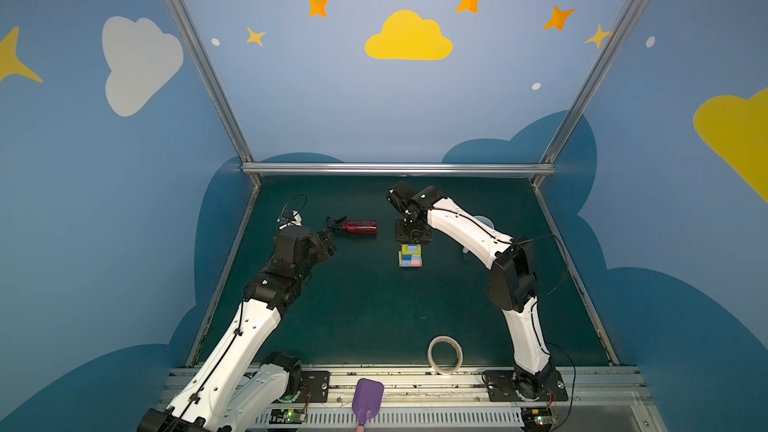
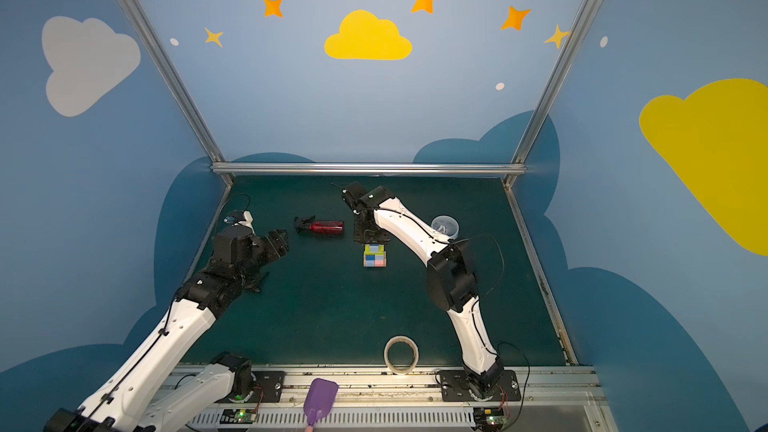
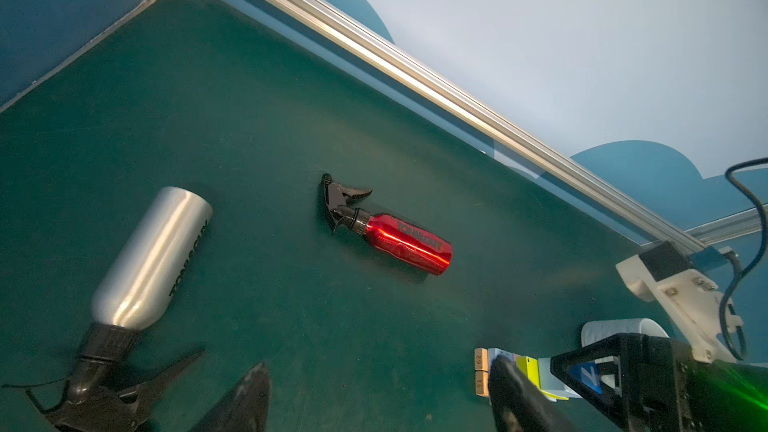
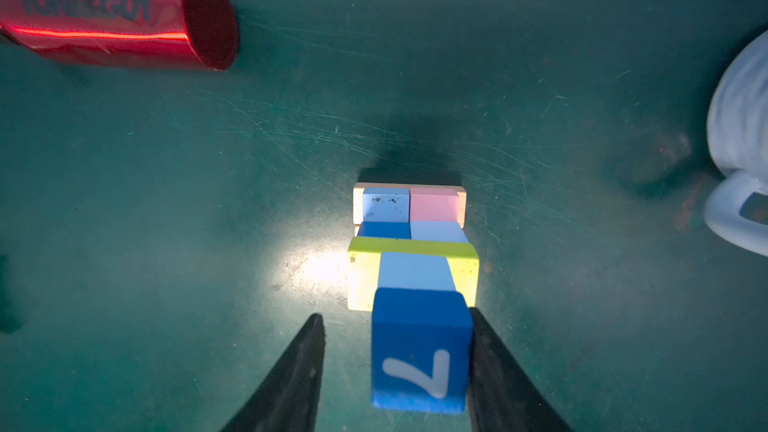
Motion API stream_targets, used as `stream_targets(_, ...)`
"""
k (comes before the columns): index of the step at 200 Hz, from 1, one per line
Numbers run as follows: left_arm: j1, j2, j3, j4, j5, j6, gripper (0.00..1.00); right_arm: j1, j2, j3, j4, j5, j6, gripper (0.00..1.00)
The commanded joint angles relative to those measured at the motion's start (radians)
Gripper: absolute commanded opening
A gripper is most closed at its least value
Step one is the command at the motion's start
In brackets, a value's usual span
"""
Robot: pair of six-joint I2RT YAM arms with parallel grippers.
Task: Build the wood block tower
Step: 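Open the right gripper to release the blue '7' cube on the stack, then raise the open right gripper up and away from the block stack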
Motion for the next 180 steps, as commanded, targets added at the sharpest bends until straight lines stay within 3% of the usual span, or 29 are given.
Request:
stream_targets(1, 0.006, -0.007, -0.009, 0.008, 0.002, 0.006, 0.82, 0.004, -0.021, -0.003, -0.004, 0.0, 0.003, 0.52)
stream_targets(28, 0.007, -0.008, -0.009, 0.008, 0.002, 0.007, 0.82, 0.004, -0.025, -0.002, -0.011, 0.007, 0.002, 0.54)
stream_targets(123, 0.008, -0.02, 0.0, -0.017, -0.002, 0.006, 0.84, 0.002, -0.079, -0.011, -0.02, 0.027, -0.006, 0.8)
stream_targets(180, 0.008, -0.048, 0.005, -0.05, -0.013, 0.004, 0.85, -0.012, -0.287, -0.141, 0.053, 0.023, -0.03, 0.85)
